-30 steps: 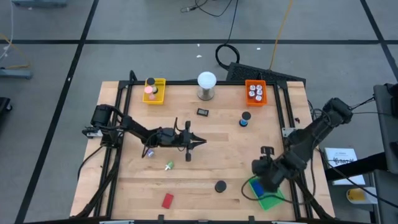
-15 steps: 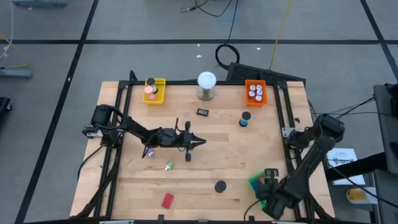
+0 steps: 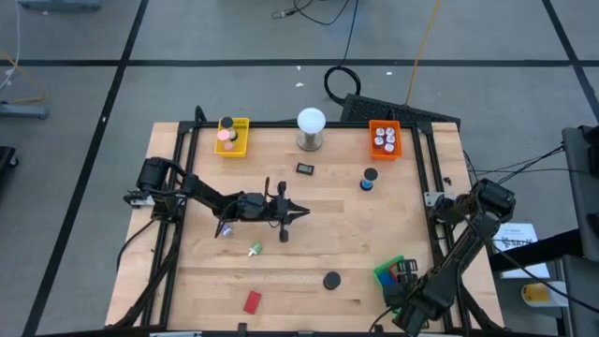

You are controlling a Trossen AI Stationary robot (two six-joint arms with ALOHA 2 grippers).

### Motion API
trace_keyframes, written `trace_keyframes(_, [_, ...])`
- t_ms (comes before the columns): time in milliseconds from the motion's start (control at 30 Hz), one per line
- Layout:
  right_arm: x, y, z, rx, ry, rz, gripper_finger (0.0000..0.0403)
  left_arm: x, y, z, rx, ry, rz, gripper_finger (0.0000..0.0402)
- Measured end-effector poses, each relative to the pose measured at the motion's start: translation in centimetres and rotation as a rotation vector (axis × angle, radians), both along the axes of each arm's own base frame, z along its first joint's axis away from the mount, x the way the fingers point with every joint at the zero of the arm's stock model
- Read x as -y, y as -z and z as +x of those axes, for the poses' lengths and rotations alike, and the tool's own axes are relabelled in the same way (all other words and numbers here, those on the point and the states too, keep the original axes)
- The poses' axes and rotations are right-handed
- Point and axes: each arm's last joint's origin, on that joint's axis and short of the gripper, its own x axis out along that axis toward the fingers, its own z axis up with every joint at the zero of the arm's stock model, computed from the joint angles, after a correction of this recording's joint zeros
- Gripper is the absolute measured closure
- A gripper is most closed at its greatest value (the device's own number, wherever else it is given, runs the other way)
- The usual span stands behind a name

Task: Pick & Place Office items
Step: Put the white digital clock into the green bin, then put the green charger adaptor into the orange bin

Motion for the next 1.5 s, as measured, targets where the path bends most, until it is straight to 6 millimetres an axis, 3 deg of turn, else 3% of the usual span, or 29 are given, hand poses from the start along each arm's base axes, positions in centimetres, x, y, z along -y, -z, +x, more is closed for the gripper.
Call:
trace_keyframes(667, [0.2, 1.9, -0.2, -0.041, -0.004, 0.085, 0.0240, 0.0, 0.1, 0.0, -0.012, 0.000, 0.001, 0.0371])
trace_keyframes(1200, [0.2, 2.0, -0.2, -0.043, -0.013, 0.083, 0.0201, 0.0, 0.1, 0.0, -0.014, 0.000, 0.001, 0.0371])
trace_keyframes(1500, [0.2, 1.6, 0.1, -0.078, -0.021, 0.123, 0.0228, 0.0, 0.2, 0.0, -0.018, -0.001, -0.004, 0.0371])
